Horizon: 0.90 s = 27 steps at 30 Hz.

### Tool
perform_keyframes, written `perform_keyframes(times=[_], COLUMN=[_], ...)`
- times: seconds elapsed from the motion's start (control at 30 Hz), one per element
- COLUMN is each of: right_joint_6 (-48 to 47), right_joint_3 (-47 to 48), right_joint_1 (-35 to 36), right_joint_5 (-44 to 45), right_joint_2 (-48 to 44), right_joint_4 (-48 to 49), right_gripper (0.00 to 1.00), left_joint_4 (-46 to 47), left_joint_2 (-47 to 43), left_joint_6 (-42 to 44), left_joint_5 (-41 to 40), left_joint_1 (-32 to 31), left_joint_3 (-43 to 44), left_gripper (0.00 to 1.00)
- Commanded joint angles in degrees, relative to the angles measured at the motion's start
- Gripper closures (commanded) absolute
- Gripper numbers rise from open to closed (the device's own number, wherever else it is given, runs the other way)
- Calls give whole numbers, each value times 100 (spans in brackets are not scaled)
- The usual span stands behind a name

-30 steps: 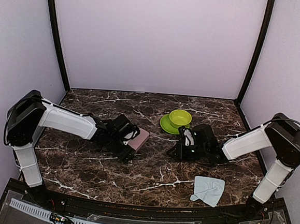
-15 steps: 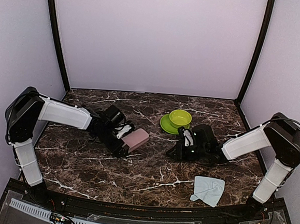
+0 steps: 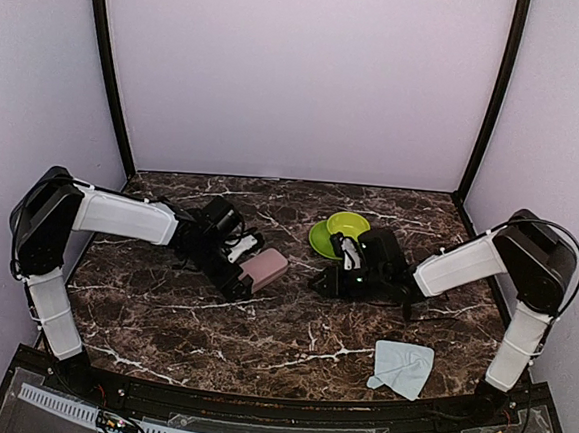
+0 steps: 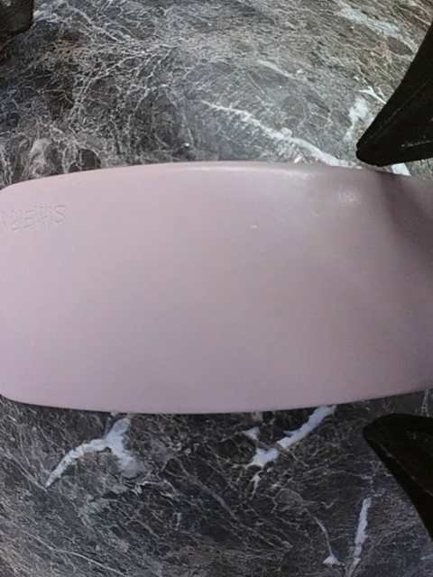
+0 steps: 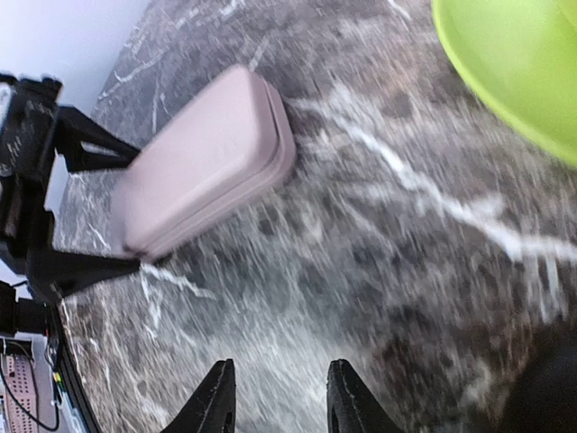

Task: Organize the sunglasses
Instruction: Move the case with sunglasses to the center of the board.

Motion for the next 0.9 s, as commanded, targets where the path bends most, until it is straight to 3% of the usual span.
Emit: perform_keyframes(times=[0.0, 0.37, 0.67, 0.87], right_joint_6=[-178, -448, -563, -514], right_joint_3=[686, 989, 566, 279], right_joint_1=[-5, 17, -84, -106], right_joint_5=[-83, 222, 460, 623], right_joint_2=[318, -13, -642, -990], right_joint_4=[-60, -810, -1172, -1232], right_gripper=[64, 61, 61, 61], left_joint_4=[-178, -238, 56, 97], left_joint_2=[-314, -6, 195, 540], left_joint_6=[-31, -63, 236, 237], left_joint_5=[-220, -1347, -657, -736], left_joint_1=[20, 77, 149, 243], left_joint_3=[4, 203, 429, 632], left_gripper=[1, 1, 2, 2])
